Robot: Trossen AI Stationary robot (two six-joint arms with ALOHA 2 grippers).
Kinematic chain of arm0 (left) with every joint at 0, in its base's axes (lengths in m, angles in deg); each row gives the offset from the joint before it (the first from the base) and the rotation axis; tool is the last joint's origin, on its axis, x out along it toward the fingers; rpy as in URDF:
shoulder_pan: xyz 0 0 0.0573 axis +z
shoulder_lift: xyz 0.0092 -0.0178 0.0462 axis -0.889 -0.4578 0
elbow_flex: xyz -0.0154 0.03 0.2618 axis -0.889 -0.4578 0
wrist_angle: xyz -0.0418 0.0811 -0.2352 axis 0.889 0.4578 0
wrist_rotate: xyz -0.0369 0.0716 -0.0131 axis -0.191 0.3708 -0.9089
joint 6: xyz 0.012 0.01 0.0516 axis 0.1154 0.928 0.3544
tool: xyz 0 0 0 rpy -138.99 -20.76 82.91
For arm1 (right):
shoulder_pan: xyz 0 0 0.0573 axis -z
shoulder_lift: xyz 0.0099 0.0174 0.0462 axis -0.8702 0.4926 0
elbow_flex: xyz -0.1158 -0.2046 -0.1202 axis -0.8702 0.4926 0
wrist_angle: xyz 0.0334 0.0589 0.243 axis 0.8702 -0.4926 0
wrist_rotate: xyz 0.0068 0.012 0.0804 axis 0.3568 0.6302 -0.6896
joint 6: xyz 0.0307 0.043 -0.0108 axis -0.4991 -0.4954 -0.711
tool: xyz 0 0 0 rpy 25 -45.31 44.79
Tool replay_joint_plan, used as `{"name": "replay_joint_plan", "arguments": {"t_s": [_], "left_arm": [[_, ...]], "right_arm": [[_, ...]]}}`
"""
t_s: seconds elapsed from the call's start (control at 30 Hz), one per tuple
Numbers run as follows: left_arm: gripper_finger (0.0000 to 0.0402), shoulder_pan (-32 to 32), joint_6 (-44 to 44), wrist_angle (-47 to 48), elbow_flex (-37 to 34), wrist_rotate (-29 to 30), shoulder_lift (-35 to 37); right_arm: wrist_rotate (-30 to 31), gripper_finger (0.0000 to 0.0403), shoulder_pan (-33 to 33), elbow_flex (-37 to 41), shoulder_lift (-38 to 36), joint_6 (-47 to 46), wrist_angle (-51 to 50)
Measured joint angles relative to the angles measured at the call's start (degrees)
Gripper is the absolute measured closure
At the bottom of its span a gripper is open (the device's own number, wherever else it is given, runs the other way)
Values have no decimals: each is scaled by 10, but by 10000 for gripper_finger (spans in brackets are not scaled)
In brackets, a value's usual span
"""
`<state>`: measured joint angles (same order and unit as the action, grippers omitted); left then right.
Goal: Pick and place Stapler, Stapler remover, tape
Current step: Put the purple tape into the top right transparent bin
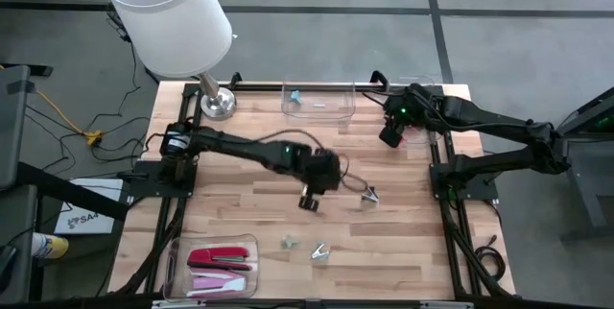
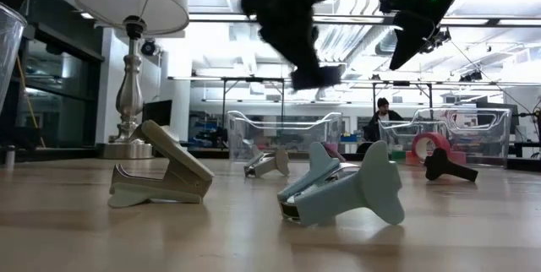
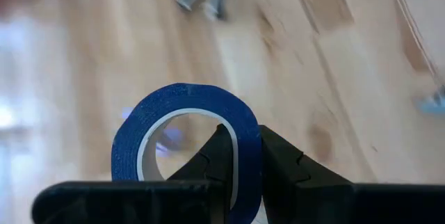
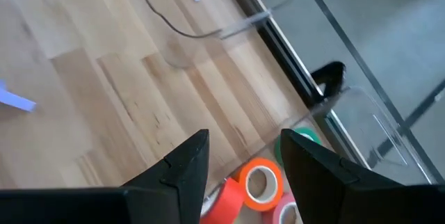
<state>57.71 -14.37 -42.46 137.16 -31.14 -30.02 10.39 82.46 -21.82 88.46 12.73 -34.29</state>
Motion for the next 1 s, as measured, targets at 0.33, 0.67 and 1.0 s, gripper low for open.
{"name": "replay_joint_plan", "arguments": {"t_s": [0.33,0.67,1.0], "left_arm": [[363,58,45,-19,129,-2,0],[363,89,52,-126,216,-40,1],[363,101,41,-285,246,-118,1]], "right_arm": [[-77,233,0,0,-69,64,99],[-188,233,0,0,-185,139,210],[-225,233,0,0,-238,165,270]]}}
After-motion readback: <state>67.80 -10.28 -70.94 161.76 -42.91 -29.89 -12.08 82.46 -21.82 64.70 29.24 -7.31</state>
